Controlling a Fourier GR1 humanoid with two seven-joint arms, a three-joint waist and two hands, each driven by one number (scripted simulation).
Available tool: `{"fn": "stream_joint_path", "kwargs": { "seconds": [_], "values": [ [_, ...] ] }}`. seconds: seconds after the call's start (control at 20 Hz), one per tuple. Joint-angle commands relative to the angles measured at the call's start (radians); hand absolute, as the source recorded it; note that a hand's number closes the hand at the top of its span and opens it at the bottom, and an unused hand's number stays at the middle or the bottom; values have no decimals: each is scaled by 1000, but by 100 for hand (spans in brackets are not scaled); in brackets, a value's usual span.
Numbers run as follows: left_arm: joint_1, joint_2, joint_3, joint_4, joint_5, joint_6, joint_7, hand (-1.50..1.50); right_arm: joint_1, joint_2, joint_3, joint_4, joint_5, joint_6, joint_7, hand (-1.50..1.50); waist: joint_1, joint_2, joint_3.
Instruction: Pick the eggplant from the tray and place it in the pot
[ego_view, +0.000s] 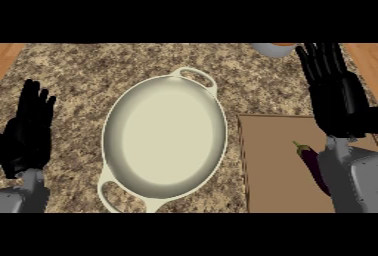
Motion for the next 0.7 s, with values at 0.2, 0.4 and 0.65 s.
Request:
{"fn": "stream_joint_path", "kwargs": {
  "seconds": [0.2,0.4,0.65],
  "values": [
    [114,152,-52,53,-120,-100,-17,0,261,-305,-37,177,69,156,210,150,-36,1,47],
    [165,159,-85,79,-133,-127,-12,0,289,-563,-30,134,447,93,-39,-150,-61,-11,45],
    [189,151,-106,118,-155,-172,-75,0,556,-559,-145,65,400,58,-353,-150,-37,-15,46]
  ]
}}
